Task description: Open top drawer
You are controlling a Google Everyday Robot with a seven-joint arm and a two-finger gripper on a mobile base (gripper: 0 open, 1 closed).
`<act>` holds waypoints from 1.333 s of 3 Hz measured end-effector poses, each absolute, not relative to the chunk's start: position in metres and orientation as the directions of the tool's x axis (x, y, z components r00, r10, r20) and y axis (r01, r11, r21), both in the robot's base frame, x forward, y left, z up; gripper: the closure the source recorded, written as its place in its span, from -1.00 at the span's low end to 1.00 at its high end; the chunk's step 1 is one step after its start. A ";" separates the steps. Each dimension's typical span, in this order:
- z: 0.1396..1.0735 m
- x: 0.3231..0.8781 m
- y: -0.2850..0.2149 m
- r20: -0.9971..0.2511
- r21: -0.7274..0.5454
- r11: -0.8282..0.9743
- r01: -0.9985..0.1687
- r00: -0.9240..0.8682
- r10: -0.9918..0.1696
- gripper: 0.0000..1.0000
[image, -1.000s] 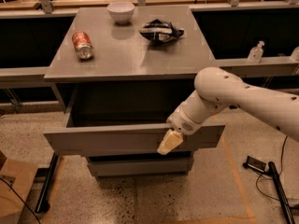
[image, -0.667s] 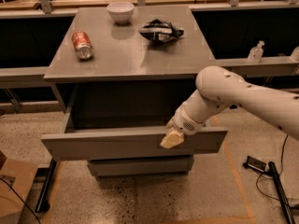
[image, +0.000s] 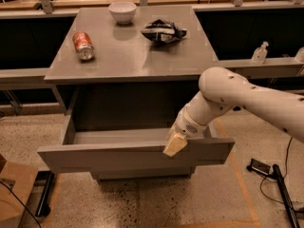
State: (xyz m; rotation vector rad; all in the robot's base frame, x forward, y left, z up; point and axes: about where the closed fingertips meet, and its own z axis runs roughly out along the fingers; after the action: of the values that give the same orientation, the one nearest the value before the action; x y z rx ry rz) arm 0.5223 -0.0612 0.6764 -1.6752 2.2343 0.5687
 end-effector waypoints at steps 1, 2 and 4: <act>0.675 0.522 -0.060 -0.454 0.139 0.243 -0.960 -0.280 -0.846 0.63; 0.670 0.527 -0.053 -0.435 0.166 0.206 -0.964 -0.259 -0.862 0.67; 0.677 0.492 -0.071 -0.404 0.205 0.227 -0.952 -0.293 -0.866 0.66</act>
Offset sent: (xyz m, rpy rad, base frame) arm 0.0176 0.0201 -0.0143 -0.0399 0.0940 0.1263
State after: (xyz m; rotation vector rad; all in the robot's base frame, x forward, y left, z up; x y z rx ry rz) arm 0.4920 -0.0713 0.6766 -1.7285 2.2916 0.6176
